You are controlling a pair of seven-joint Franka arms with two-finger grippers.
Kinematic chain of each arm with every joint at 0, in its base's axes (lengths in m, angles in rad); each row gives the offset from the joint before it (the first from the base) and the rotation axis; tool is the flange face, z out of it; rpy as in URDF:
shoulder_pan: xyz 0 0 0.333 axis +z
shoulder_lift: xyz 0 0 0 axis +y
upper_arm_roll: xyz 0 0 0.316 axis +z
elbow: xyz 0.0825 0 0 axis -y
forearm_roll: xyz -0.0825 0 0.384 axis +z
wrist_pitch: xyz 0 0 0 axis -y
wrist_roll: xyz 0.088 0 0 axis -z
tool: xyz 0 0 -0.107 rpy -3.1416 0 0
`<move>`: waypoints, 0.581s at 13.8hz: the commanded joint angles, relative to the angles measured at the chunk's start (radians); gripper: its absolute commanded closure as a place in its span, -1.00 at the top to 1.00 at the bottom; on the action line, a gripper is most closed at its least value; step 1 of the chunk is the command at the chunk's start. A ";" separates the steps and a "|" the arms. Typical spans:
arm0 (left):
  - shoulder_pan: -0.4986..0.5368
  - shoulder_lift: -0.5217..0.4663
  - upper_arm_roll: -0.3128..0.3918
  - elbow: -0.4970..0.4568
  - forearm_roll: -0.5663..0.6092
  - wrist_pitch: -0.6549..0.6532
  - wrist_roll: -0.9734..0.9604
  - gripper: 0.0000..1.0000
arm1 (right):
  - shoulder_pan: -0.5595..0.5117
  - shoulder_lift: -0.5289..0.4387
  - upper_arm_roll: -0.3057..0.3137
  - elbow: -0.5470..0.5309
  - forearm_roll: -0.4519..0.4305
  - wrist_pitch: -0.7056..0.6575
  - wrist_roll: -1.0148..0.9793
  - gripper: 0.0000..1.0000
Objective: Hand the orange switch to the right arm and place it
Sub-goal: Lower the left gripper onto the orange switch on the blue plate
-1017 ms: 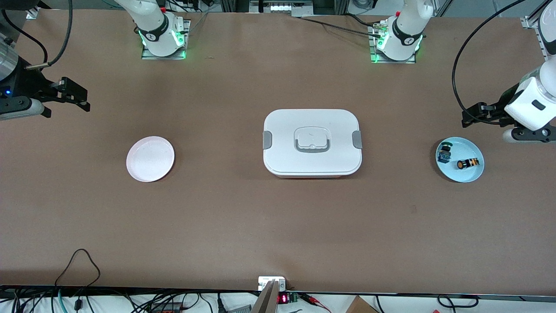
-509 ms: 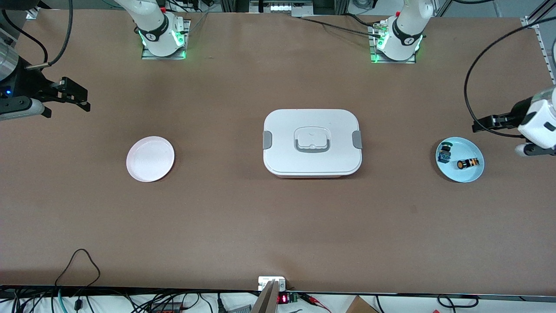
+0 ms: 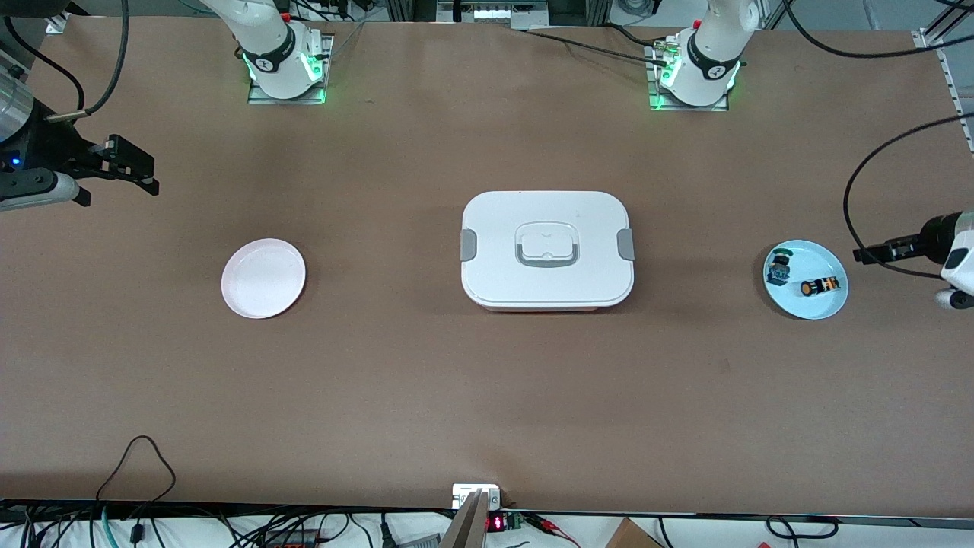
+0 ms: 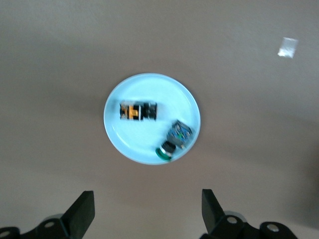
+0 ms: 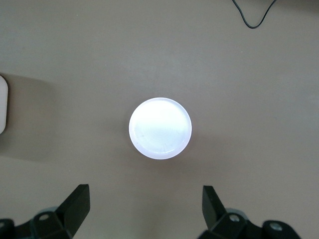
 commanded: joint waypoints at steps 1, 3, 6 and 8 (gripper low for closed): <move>0.055 0.049 -0.009 -0.013 0.004 0.091 0.071 0.88 | -0.003 -0.006 0.005 0.001 -0.012 0.004 -0.009 1.00; 0.084 0.053 -0.011 -0.085 0.001 0.207 0.134 0.87 | -0.003 -0.005 0.005 0.001 -0.012 0.004 -0.009 1.00; 0.087 0.053 -0.011 -0.235 -0.011 0.439 0.145 0.87 | -0.003 -0.005 0.005 0.001 -0.012 0.004 -0.009 1.00; 0.087 0.061 -0.012 -0.298 -0.011 0.571 0.139 0.93 | -0.001 -0.005 0.005 0.001 -0.012 0.004 -0.009 1.00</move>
